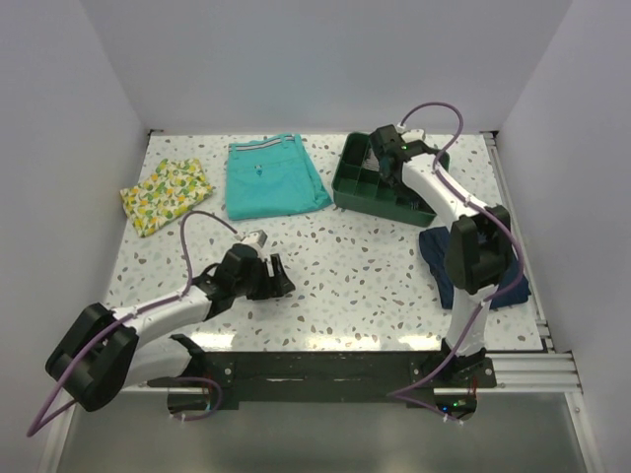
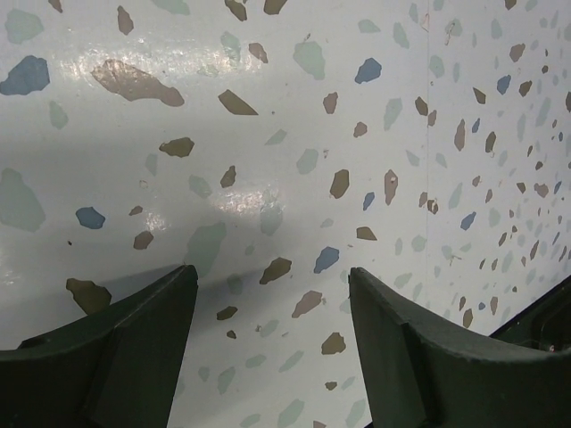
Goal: Roll the underwear
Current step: Place the underwear in the storage box.
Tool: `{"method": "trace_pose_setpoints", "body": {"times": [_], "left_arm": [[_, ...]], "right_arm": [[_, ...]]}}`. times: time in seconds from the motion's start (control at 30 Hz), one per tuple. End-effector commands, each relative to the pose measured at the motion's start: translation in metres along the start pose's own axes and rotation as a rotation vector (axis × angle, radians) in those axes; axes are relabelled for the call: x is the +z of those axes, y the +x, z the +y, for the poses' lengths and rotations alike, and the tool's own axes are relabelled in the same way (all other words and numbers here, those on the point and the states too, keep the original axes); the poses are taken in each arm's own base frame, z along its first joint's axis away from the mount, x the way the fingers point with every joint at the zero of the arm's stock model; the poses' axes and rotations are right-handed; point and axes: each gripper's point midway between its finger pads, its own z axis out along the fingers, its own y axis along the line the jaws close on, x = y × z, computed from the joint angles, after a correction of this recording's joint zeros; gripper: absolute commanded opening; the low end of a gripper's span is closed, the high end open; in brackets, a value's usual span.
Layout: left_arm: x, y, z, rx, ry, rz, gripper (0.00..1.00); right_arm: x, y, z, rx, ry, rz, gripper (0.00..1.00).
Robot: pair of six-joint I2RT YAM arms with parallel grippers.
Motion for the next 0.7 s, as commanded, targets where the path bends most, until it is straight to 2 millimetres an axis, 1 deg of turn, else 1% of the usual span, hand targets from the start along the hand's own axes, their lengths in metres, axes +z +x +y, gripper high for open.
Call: {"method": "trace_pose_setpoints", "body": {"times": [0.0, 0.1, 0.3, 0.43, 0.67], "left_arm": [[0.003, -0.003, -0.003, 0.032, 0.007, 0.012, 0.74], [0.004, -0.003, -0.002, 0.032, 0.005, 0.018, 0.74], [0.005, -0.007, -0.003, 0.029, 0.004, 0.014, 0.74], [0.006, -0.006, -0.001, 0.025, -0.005, 0.018, 0.74], [0.006, -0.006, 0.005, 0.017, -0.024, 0.021, 0.74]], "right_arm": [[-0.006, -0.017, -0.016, 0.053, 0.059, -0.045, 0.00], [-0.001, -0.017, -0.013, 0.039, 0.066, -0.043, 0.00], [0.015, -0.016, 0.004, 0.002, 0.057, -0.031, 0.00], [0.030, -0.012, 0.019, -0.016, 0.046, -0.015, 0.00], [0.043, -0.007, 0.037, -0.013, 0.006, -0.006, 0.00]]}}
